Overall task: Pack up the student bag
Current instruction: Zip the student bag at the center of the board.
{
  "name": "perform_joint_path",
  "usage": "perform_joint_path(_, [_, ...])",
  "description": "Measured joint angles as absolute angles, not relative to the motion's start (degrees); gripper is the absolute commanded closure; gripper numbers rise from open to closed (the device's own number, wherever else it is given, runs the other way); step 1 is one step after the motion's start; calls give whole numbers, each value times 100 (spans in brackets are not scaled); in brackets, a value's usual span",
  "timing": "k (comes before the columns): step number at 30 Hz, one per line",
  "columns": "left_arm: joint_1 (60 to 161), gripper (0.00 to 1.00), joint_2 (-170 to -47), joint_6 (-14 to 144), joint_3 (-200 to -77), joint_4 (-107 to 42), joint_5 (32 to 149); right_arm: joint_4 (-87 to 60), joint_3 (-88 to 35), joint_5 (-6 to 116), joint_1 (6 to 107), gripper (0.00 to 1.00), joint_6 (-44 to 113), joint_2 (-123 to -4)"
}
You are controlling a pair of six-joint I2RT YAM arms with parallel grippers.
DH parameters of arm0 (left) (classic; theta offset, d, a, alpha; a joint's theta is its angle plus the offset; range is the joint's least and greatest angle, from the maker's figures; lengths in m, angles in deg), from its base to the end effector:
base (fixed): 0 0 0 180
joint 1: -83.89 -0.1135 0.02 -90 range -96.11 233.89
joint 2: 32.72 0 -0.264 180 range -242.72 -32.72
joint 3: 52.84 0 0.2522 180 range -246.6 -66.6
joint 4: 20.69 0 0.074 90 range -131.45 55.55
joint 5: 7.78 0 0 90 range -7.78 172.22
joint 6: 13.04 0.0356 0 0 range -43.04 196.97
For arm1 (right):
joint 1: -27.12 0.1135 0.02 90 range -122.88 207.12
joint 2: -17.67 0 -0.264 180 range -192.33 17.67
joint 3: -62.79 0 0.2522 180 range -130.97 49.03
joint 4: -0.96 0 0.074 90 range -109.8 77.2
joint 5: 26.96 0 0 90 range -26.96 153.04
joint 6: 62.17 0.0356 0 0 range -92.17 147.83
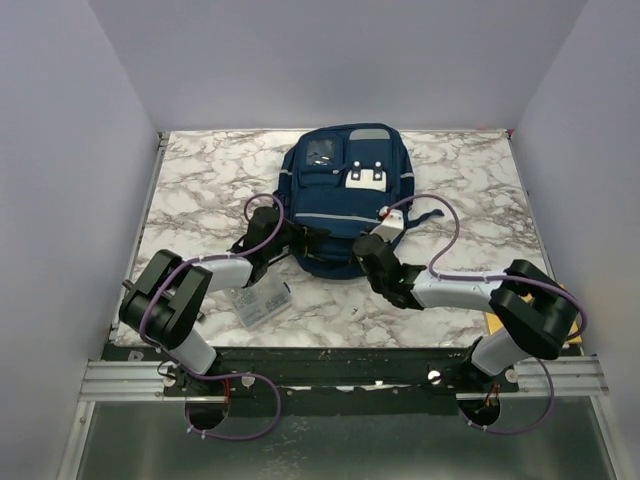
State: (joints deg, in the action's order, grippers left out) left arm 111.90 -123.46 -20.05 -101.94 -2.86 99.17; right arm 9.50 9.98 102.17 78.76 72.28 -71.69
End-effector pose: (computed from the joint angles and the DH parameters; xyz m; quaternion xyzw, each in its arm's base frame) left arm 0.2695 -0.1551 0.1663 -0.4030 0.7285 -0.5361 0.1398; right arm 0.2096 0.2286 0.1796 0.1215 0.8169 0.1689 0.5379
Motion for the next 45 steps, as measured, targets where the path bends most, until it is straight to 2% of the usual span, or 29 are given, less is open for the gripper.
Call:
perform_joint_path(5, [10947,100,-12307,-1401,-10342,-539,10035,32,1037,10156,7738,100,6336,-6527])
perform_joint_path(9, [10716,100,-12119,-938,-10465,-894,10162,-720,941,9839,7218,100,5776,-6039])
perform_joint_path(17, [10624,100,-12022,-547,-10541,-1097,10354,-1657,21,8705,6219,100,4238,-6529])
perform_joint_path(21, [10626,100,-12022,-438,-10550,-1103,10372,-1295,21,8379,6031,100,3307,-6763])
perform_joint_path(29, [10650,100,-12022,-282,-10550,-1186,10359,1249,854,8337,6031,98,922,-7248])
perform_joint_path(30, [10652,100,-12022,-282,-10550,-1182,10359,1437,856,8381,6031,87,778,-7318])
perform_joint_path(32, [10652,100,-12022,-287,-10559,-1182,10363,1571,810,8484,6031,55,732,-7377])
perform_joint_path(33, [10652,100,-12022,-282,-10572,-1189,10361,1302,668,8606,6022,45,859,-7381])
perform_joint_path(34, [10643,100,-12020,-271,-10580,-1228,10359,863,432,8770,5957,37,1101,-7384])
perform_joint_path(36, [10578,100,-12020,-241,-10596,-1396,10361,-136,-130,9157,5681,29,1735,-7362])
perform_joint_path(37, [10558,96,-12022,-226,-10605,-1453,10367,-571,-340,9229,5559,20,2091,-7303])
perform_joint_path(39, [10528,75,-12025,-156,-10670,-1584,10376,-1356,-499,9264,5338,2,2843,-7034])
perform_joint_path(41, [10521,61,-12040,-108,-10764,-1669,10400,-2171,-477,9249,5294,0,3641,-6610])
perform_joint_path(45, [10528,43,-12068,30,-10945,-1696,10667,-3021,-180,8869,4899,0,5046,-5572])
